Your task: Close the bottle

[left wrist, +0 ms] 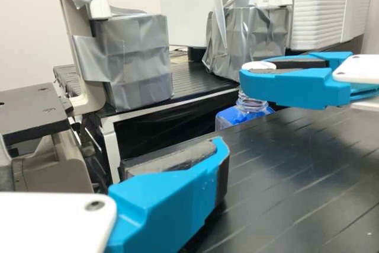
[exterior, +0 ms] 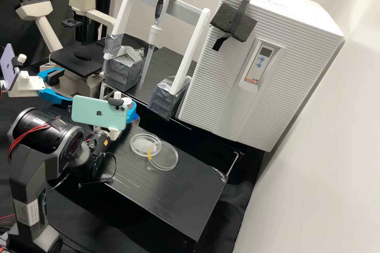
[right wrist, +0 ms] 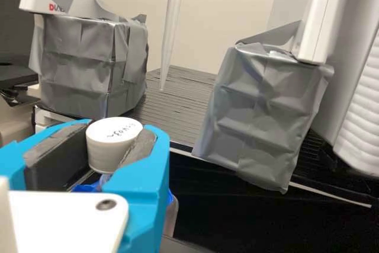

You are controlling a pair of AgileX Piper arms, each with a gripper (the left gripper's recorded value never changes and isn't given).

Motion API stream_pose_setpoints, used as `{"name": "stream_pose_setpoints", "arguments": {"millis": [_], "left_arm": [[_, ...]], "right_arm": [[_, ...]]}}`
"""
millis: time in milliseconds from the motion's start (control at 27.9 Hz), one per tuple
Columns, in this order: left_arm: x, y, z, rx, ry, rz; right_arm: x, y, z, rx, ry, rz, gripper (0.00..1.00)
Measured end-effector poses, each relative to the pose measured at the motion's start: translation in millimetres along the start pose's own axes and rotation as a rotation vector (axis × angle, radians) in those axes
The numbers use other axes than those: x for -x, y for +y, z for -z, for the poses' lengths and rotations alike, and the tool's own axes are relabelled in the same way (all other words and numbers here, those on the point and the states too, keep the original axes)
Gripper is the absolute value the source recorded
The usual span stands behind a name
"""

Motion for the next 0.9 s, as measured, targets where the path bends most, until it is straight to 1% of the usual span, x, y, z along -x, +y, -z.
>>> {"name": "stream_pose_setpoints", "arguments": {"millis": [107, 215, 251, 286, 394, 537, 895], "left_arm": [[0.5, -0.6, 0.0, 0.001, 0.0, 0.002], [1.4, -1.9, 0.0, 0.002, 0.001, 0.007], [1.9, -2.6, 0.0, 0.002, 0.002, 0.01], [2.5, -3.4, 0.0, 0.003, 0.002, 0.013], [2.6, -2.5, -0.2, 0.002, 0.002, 0.01], [3.4, -2.2, -0.4, 0.002, 0.002, 0.009], [3.4, -2.0, -1.2, 0.002, -0.001, 0.008]], "right_arm": [[-0.3, -1.0, -0.8, -0.002, -0.003, 0.004, 0.0], [-0.3, -0.6, -1.3, -0.023, -0.008, -0.001, 0.0], [-0.4, -0.7, -1.8, -0.025, -0.011, -0.002, 0.0], [-1.0, -1.2, -3.0, -0.034, -0.019, -0.003, 0.0], [-3.1, -2.2, -4.9, -0.041, -0.028, -0.004, 0.0], [-4.3, -1.7, -4.8, -0.051, -0.027, -0.006, 0.0], [-4.2, -1.2, -4.3, -0.051, -0.026, -0.008, 0.0]]}}
